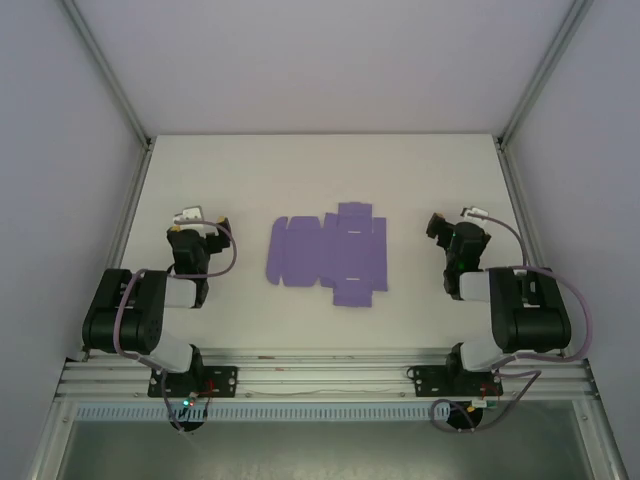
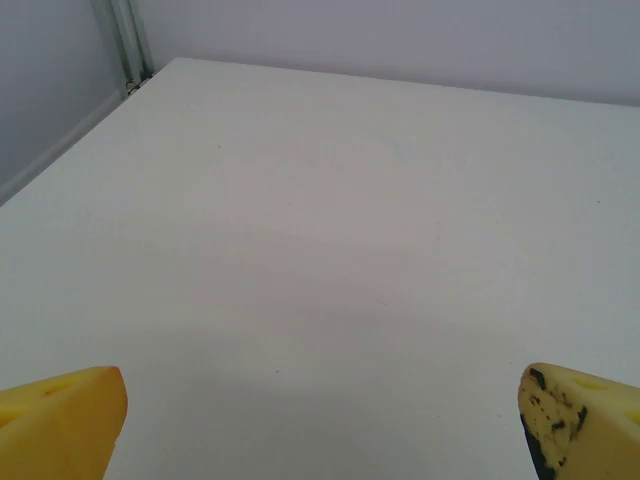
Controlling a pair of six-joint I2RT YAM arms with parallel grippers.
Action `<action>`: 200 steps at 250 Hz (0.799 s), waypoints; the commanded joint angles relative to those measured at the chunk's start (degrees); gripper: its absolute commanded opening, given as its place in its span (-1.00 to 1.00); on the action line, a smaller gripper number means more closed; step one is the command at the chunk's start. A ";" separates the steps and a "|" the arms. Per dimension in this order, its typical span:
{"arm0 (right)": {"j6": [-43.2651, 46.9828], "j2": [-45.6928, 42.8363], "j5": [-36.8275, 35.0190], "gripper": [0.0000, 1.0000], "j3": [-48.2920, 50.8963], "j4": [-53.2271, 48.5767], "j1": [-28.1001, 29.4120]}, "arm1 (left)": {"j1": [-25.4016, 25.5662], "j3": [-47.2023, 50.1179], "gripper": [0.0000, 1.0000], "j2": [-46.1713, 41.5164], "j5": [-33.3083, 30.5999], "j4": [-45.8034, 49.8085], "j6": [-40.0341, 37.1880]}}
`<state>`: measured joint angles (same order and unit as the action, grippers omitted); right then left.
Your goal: Assemble paper box
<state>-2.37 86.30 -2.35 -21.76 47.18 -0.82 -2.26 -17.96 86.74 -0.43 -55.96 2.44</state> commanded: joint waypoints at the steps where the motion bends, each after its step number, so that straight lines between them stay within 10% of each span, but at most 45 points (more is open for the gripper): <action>1: -0.48 -0.53 -1.34 0.99 -0.39 0.55 -0.23 | -0.02 -0.85 1.00 -0.17 0.19 -0.53 -1.26; 200: -0.53 -0.61 -1.22 0.99 -0.40 0.52 -0.26 | 0.53 -1.33 1.00 -0.08 0.12 0.33 -1.88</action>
<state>-2.37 86.30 -2.35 -21.76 47.18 -0.82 -2.24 -17.98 86.74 -0.43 -55.96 1.39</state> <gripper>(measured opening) 0.997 0.998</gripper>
